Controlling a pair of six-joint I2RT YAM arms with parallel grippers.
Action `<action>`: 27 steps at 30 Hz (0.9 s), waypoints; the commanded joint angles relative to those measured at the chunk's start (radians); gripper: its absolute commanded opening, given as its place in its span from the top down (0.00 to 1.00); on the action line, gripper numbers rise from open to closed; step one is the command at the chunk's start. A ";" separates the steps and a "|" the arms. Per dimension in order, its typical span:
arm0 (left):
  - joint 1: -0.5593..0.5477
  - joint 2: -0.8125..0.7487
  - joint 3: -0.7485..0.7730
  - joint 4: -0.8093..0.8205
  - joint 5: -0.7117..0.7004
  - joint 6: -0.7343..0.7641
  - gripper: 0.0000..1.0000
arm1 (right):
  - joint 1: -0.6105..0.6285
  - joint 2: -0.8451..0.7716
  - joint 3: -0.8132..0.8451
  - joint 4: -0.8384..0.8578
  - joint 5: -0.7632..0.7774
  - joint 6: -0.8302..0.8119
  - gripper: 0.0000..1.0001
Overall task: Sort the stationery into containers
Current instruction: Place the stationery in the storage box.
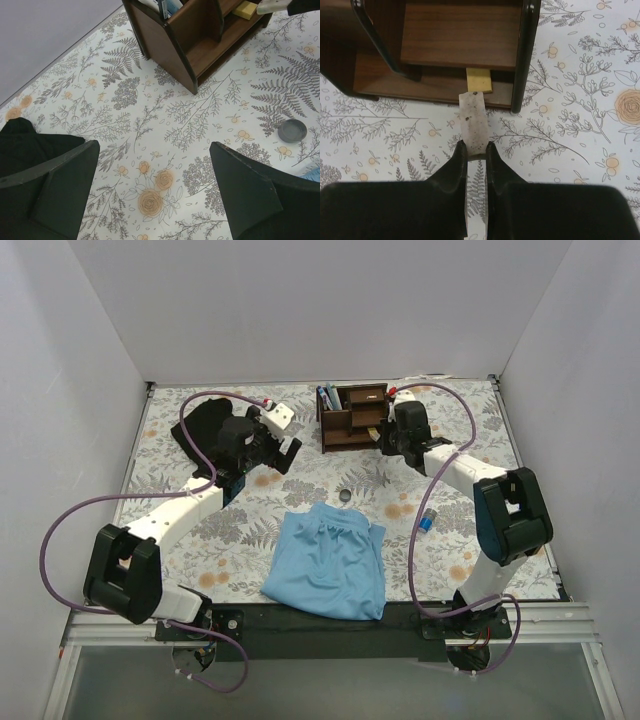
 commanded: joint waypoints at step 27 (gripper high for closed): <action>0.033 0.011 -0.038 0.031 0.018 0.022 0.06 | 0.066 0.195 0.243 0.026 0.112 0.107 0.99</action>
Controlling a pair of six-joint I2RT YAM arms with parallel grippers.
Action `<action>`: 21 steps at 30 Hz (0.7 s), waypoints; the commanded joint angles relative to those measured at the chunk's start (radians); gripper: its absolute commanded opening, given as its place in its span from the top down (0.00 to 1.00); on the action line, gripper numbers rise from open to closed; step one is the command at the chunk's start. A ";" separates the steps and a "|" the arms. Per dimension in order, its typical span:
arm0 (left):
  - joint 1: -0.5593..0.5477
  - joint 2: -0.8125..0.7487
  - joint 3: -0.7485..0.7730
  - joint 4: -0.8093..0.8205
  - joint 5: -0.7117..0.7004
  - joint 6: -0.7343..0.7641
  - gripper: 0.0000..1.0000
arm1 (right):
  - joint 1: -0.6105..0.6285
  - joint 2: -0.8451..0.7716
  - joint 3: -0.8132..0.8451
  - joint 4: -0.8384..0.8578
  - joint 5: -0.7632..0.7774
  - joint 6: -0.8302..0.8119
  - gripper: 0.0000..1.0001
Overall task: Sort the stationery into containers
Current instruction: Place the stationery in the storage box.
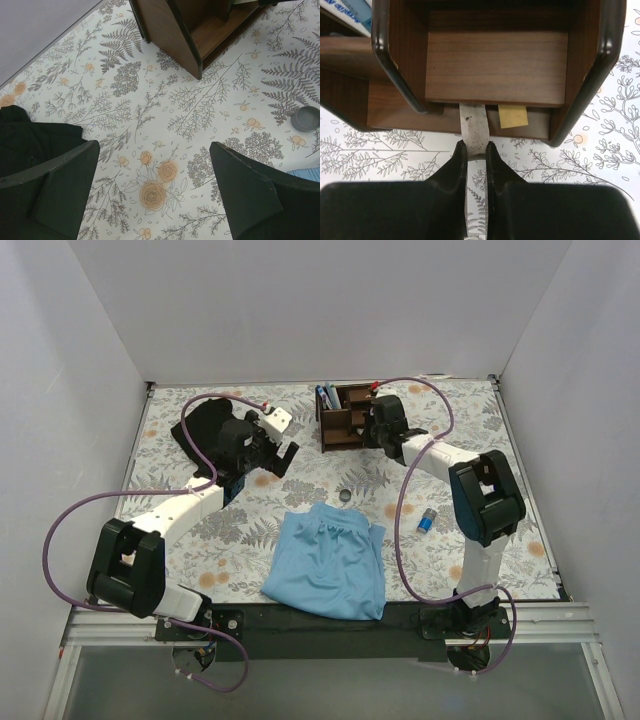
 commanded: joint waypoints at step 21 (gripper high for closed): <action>0.022 0.033 0.023 0.023 0.049 0.009 0.07 | 0.036 0.105 0.139 0.026 0.074 0.033 0.74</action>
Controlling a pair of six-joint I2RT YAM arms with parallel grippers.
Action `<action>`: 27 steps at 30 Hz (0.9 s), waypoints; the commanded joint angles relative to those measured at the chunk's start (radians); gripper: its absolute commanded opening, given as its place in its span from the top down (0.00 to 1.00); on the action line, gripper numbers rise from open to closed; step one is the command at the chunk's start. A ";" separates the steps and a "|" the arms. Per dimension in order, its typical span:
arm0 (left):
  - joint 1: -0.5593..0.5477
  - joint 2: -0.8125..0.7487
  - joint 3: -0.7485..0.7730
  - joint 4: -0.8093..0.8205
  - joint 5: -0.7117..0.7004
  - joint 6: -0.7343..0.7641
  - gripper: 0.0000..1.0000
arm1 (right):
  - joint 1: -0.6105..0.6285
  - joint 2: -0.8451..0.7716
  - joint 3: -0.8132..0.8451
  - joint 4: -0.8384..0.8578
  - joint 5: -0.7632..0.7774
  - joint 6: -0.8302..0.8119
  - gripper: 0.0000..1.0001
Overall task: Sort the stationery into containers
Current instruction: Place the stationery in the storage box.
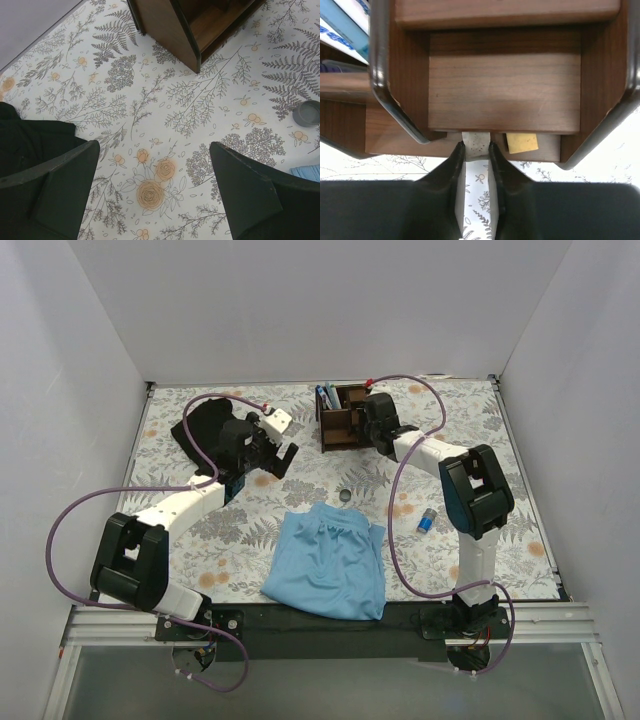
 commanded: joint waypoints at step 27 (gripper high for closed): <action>0.028 -0.044 0.012 0.016 0.042 -0.033 0.07 | -0.043 -0.125 -0.070 -0.045 -0.464 -0.467 0.99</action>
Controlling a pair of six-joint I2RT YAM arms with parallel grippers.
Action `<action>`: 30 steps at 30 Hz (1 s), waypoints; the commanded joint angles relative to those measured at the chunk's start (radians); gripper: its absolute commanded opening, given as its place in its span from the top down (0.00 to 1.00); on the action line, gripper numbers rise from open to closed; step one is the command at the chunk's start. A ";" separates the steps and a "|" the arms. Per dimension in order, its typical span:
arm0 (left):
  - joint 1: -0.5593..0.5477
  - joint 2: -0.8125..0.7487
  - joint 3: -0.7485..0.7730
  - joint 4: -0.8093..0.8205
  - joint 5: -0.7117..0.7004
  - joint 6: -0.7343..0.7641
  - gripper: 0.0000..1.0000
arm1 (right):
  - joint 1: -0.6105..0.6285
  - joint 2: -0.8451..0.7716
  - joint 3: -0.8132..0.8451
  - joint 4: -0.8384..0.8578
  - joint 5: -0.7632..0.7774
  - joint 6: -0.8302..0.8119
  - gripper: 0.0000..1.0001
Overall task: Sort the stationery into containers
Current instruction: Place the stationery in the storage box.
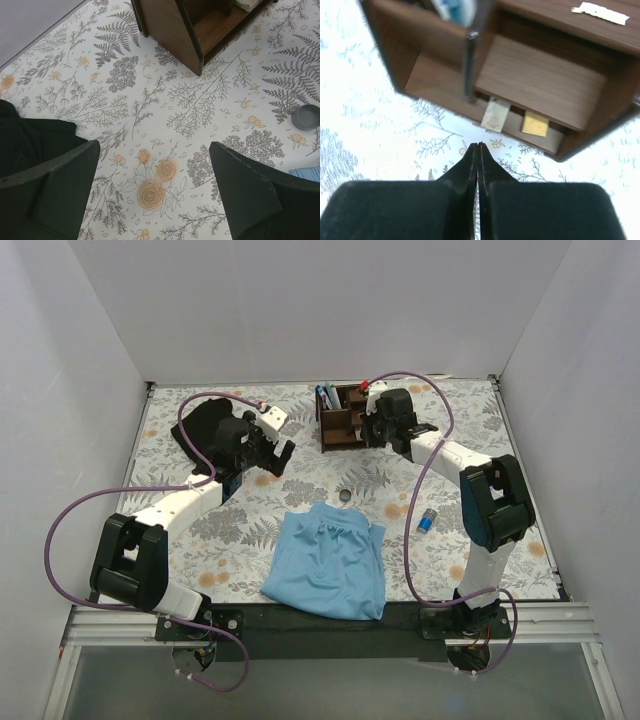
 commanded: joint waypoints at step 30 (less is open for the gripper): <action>0.004 0.026 0.052 0.000 0.010 -0.016 0.07 | -0.024 0.184 0.160 0.021 -0.092 -0.212 0.99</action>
